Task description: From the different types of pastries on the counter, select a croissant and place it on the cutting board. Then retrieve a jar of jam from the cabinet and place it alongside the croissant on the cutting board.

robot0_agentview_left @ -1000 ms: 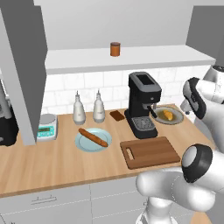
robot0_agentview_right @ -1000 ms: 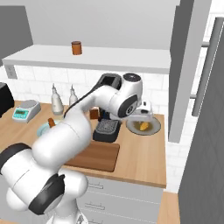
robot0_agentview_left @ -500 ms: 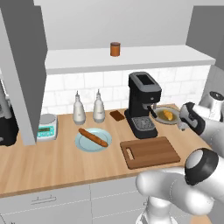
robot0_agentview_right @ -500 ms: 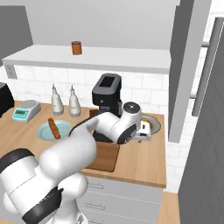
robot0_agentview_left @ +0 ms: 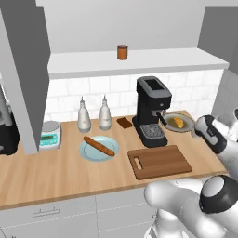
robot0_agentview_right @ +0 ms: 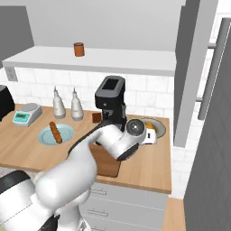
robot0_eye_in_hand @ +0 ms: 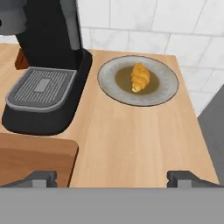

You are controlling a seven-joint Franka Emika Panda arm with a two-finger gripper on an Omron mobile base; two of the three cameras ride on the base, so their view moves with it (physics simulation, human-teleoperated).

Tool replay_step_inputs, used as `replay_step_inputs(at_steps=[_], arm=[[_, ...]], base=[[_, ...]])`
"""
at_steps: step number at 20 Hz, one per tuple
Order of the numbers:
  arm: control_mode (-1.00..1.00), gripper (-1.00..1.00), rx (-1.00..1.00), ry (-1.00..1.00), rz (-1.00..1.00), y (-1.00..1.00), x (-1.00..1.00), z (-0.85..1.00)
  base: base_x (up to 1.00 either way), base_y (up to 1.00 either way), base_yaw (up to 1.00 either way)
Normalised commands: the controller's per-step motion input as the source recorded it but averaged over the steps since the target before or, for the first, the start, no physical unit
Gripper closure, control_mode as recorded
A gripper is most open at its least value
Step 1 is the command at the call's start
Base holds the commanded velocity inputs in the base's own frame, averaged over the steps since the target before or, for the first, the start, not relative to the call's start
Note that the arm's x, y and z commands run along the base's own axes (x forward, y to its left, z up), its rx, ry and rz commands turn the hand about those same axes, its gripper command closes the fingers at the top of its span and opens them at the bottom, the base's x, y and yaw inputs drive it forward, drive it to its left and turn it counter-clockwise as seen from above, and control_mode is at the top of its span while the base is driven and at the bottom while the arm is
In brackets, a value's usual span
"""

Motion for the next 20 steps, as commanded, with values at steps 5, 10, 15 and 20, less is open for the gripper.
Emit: replay_step_inputs(at_steps=[5, 10, 15, 20], arm=[[-1.00, -1.00, -0.07, -0.74, 0.00, 0.00, -0.03, 0.00], [-1.00, -1.00, 0.00, 0.00, 0.00, 0.00, 0.09, 0.00], [-1.00, -1.00, 0.00, 0.18, 0.00, -0.07, 0.63, 0.22], [-1.00, -1.00, 0.01, 0.04, 0.02, -0.22, 0.38, 0.03]], base=[[0.00, 0.00, 0.00], [0.00, 0.00, 0.00], [0.00, 0.00, 0.00], [0.00, 0.00, 0.00]])
